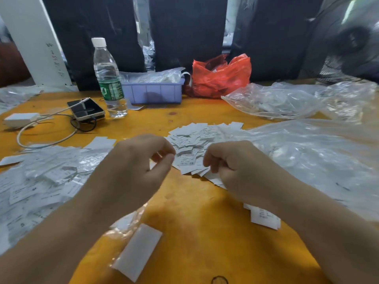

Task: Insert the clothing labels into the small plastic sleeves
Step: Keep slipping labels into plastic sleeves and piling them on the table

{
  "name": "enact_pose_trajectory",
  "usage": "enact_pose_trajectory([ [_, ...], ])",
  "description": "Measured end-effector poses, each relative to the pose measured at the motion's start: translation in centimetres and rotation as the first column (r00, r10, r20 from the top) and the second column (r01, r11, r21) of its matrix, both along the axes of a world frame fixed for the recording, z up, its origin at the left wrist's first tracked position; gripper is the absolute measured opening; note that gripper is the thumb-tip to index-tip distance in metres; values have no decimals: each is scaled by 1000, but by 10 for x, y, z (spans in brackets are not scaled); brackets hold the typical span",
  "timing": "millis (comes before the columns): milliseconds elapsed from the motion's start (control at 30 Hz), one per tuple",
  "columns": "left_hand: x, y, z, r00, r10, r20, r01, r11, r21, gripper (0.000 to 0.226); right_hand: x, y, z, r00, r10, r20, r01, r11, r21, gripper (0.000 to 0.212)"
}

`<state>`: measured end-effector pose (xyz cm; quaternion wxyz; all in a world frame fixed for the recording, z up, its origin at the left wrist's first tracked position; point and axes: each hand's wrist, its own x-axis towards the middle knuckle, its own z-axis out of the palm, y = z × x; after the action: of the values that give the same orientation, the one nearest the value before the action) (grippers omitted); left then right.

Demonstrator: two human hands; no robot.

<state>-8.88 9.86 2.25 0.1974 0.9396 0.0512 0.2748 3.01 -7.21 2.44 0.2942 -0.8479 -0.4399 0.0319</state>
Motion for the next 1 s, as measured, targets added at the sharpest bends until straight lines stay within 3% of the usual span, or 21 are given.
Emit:
enact_pose_trajectory([
  [133, 20, -14, -4, 977, 78, -198, -48, 988, 148, 17, 7, -4, 5, 979, -37, 201, 55, 995, -85, 31],
  [200, 31, -23, -7, 969, 103, -225, -43, 966, 256, 18, 12, -8, 6, 960, -88, 265, 119, 987, -105, 28],
  [367, 63, -35, -22, 944, 175, -278, -68, 932, 357, 22, 18, -16, 9, 908, -246, 339, 325, 924, -200, 13],
  [467, 74, -39, -29, 924, 210, -320, -74, 918, 389, 18, 20, -16, 7, 918, -264, 295, 344, 900, -268, 18],
  [533, 75, -42, -30, 933, 222, -282, -89, 904, 418, 11, 21, -15, 5, 937, -244, 250, 313, 903, -293, 18],
  [700, 75, -44, -20, 943, 265, -203, -134, 857, 497, 20, 26, -17, 6, 930, -283, 233, 343, 897, -280, 18],
  [833, 68, -50, -7, 966, 233, -110, -163, 883, 439, 17, 25, -17, 8, 904, -329, 273, 408, 852, -327, 31],
  [1000, 58, -58, -3, 971, 189, -149, -99, 878, 468, 13, 26, -17, 7, 909, -347, 230, 411, 835, -366, 21],
])
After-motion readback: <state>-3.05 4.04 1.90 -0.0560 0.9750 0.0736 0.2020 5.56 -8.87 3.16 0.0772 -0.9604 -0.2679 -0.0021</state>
